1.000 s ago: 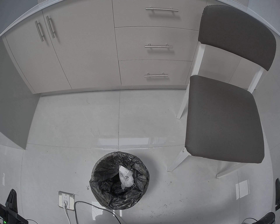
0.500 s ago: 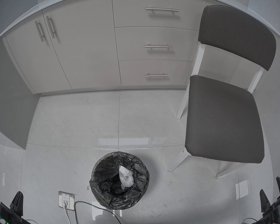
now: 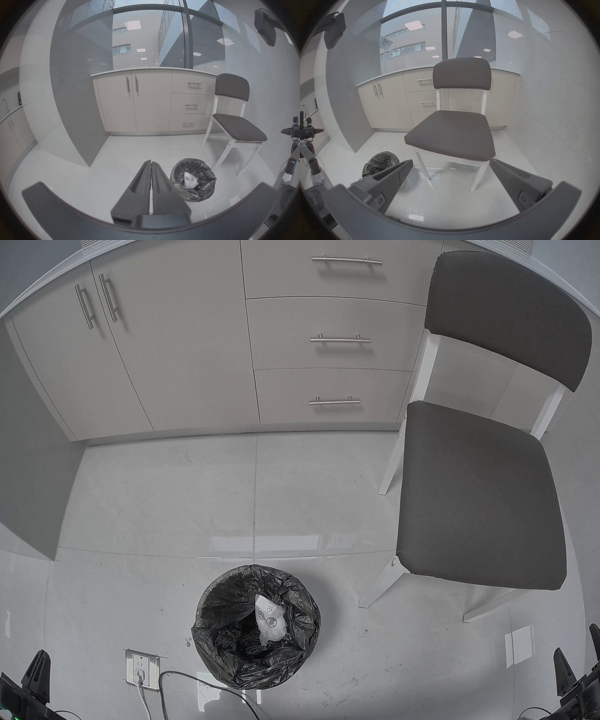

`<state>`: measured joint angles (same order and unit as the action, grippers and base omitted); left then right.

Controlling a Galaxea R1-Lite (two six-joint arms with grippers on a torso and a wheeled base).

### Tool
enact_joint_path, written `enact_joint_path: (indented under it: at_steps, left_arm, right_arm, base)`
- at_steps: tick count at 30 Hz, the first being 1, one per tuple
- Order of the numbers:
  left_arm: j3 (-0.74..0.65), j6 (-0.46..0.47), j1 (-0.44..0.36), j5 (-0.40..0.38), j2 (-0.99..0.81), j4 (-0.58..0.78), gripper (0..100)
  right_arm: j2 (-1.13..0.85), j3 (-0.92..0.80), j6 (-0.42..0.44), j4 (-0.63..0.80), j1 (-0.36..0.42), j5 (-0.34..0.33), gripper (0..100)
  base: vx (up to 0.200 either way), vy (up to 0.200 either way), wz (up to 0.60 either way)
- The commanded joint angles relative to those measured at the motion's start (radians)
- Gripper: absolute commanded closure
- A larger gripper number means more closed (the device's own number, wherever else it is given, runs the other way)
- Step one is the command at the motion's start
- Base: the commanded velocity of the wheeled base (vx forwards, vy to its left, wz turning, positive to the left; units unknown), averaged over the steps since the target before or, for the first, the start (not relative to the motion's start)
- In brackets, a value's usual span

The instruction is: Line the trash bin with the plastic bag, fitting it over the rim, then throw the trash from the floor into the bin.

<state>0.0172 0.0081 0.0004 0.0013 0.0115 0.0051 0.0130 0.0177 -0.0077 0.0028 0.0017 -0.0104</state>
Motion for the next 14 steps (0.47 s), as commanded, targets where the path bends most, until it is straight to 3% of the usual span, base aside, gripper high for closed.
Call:
enact_joint_path:
  at_steps: [1, 14]
  left_arm:
    - [-0.017, 0.004, 0.0, 0.002, -0.01, -0.001, 100]
    - [-0.017, -0.005, 0.0, 0.005, -0.011, -0.004, 100]
  right_arm:
    - [-0.013, -0.016, 0.003, -0.001, 0.0, -0.002, 0]
    - [-0.013, -0.016, 0.005, -0.001, 0.001, -0.002, 0]
  base:
    - [0.0, 0.0, 0.0]
    - [0.0, 0.0, 0.0]
